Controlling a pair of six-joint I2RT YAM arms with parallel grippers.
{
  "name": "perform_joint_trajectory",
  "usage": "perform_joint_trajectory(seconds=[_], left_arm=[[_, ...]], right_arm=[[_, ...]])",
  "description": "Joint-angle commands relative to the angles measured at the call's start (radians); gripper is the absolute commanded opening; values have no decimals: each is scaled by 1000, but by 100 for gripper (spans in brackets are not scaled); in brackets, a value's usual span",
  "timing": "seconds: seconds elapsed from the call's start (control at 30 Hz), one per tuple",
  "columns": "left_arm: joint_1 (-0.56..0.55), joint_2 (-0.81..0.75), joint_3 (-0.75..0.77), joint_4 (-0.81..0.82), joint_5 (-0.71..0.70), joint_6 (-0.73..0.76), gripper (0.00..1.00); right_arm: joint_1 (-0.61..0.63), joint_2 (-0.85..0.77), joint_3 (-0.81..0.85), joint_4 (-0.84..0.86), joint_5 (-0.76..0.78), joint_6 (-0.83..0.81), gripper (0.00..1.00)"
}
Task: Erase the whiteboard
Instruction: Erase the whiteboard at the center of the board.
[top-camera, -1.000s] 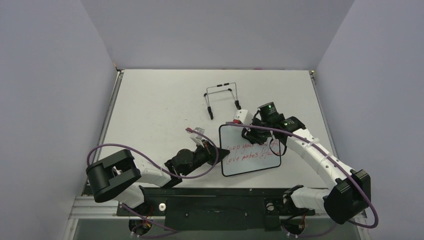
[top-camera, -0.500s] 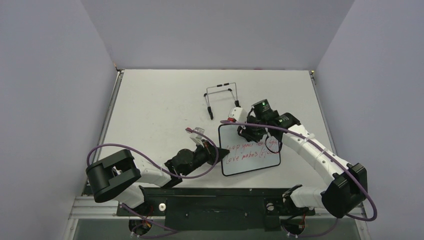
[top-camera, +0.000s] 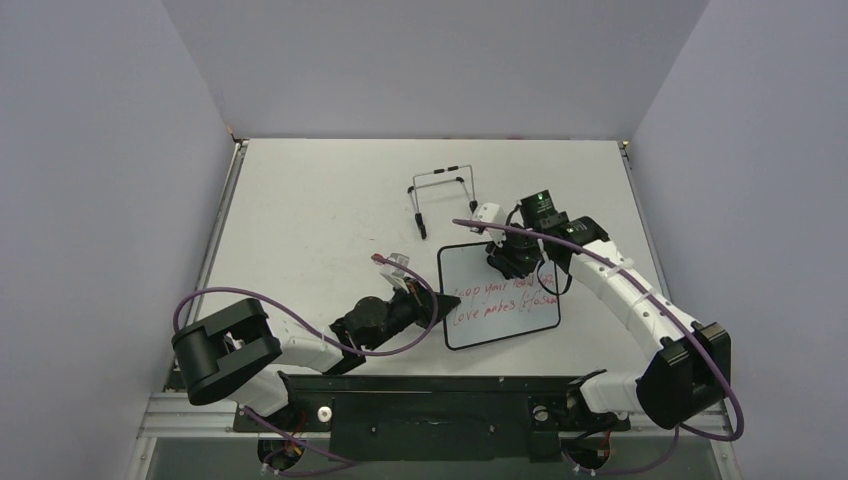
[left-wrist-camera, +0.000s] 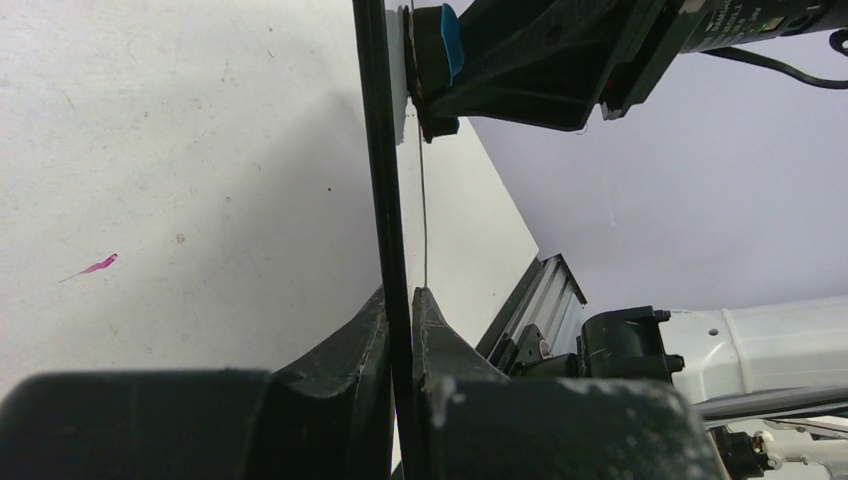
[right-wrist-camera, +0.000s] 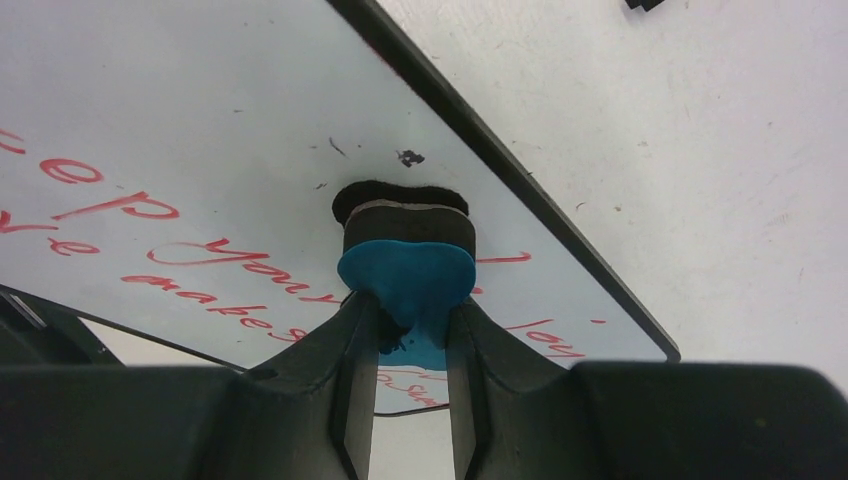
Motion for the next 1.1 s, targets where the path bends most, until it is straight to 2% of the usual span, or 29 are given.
perform_joint_trajectory(seconds=[0.0, 0.13, 0.3, 0.5, 0.7, 0.93, 1.07], left_arm=[[-33, -24, 47, 98, 134, 78, 0], [-33, -25, 46, 100, 134, 79, 0], [-33, -24, 37, 114, 134, 76, 0], [-33, -24, 34, 115, 134, 76, 0], [-33, -23, 32, 119, 133, 74, 0], [-33, -37, 29, 110, 126, 80, 0], [-32, -36, 32, 112, 131, 82, 0]], right_arm=[[47, 39, 59, 83, 2, 13, 0], [121, -11, -25, 51, -37, -39, 0], [87, -62, -128, 38, -36, -84, 0], [-14, -42, -55, 88, 6, -60, 0], [10, 10, 45, 98, -20, -37, 0], [127, -69, -88, 39, -24, -110, 0], [70, -94, -137, 41, -5, -123, 0]])
